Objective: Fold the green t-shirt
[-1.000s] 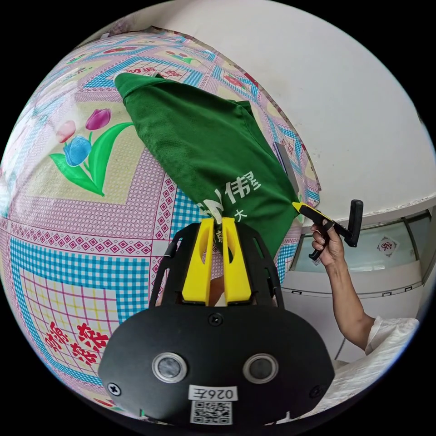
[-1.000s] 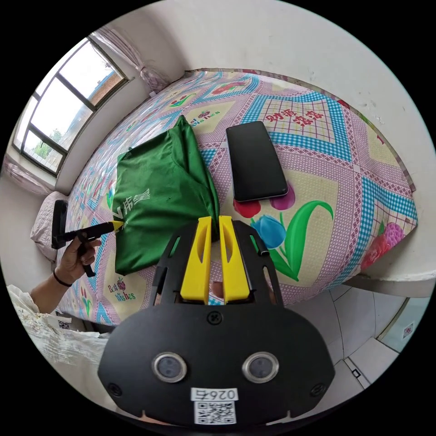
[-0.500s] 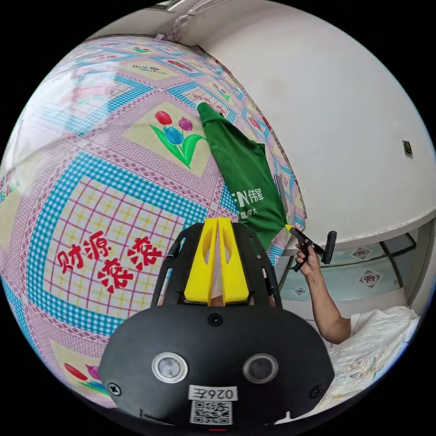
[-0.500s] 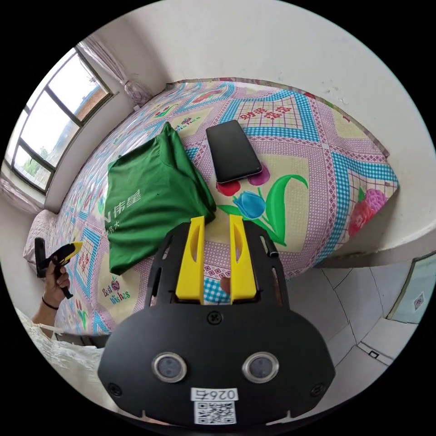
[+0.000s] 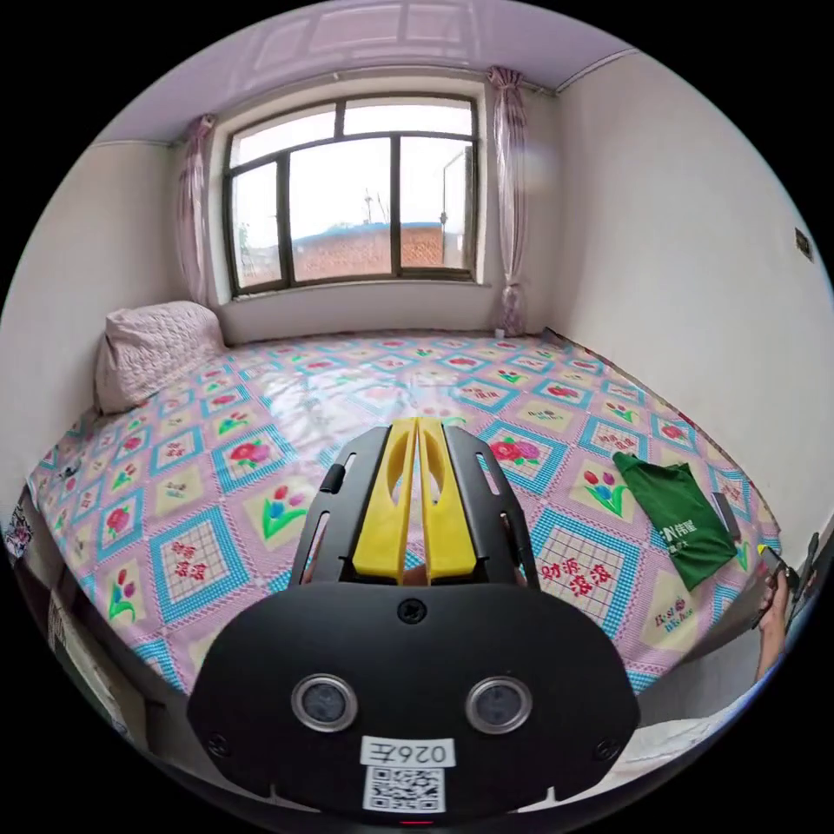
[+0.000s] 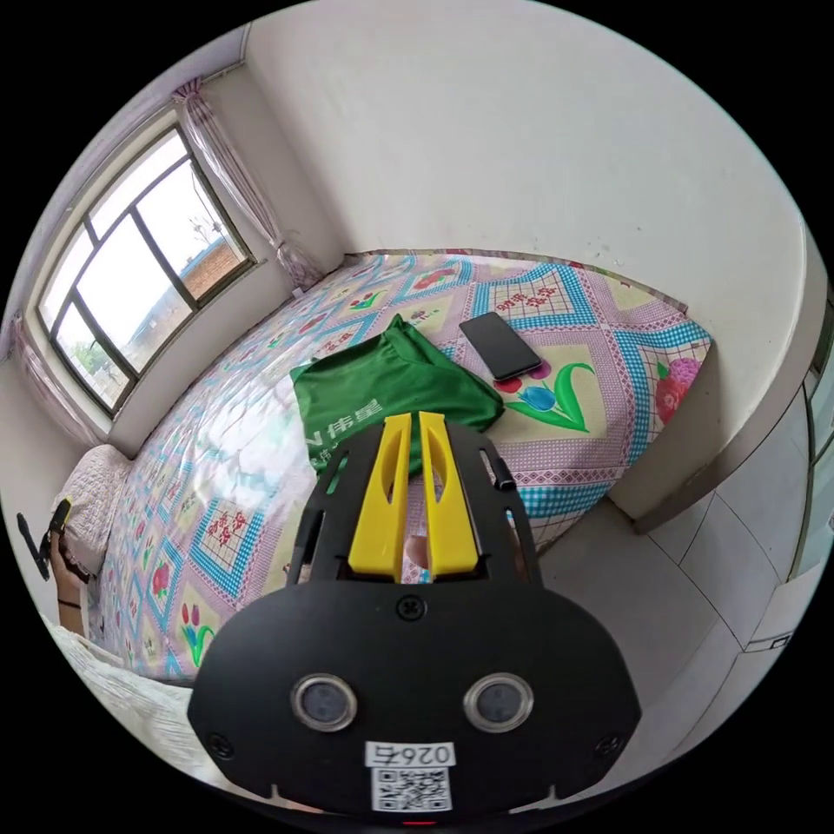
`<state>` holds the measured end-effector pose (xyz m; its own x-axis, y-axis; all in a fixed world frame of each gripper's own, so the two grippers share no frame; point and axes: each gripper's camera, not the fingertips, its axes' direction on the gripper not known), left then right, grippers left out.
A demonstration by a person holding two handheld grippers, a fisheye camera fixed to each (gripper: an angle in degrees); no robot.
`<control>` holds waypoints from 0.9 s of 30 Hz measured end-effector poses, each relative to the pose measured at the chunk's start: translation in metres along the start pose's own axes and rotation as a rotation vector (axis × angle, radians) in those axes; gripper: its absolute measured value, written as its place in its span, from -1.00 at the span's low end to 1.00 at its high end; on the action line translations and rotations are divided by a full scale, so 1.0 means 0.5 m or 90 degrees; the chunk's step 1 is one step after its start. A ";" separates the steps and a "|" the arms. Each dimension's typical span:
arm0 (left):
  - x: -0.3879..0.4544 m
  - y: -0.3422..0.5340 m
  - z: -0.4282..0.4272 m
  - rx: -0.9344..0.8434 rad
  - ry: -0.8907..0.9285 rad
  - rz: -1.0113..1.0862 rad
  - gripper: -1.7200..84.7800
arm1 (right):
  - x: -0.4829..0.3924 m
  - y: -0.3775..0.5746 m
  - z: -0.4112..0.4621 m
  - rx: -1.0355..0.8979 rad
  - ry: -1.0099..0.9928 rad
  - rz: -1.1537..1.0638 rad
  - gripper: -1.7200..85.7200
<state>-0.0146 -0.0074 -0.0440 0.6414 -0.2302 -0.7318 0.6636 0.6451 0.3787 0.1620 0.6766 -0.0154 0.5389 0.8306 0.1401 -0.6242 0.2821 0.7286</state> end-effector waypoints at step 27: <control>0.017 -0.402 -0.666 0.487 -0.058 0.019 -0.94 | -0.347 0.486 -0.758 0.579 -0.127 -0.243 -0.95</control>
<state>-0.2704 0.1036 -0.3149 0.6699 -0.3014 -0.6786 0.7062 -0.0234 0.7076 -0.2976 0.7830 -0.1167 0.7495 0.6421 -0.1612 0.2347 -0.0301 0.9716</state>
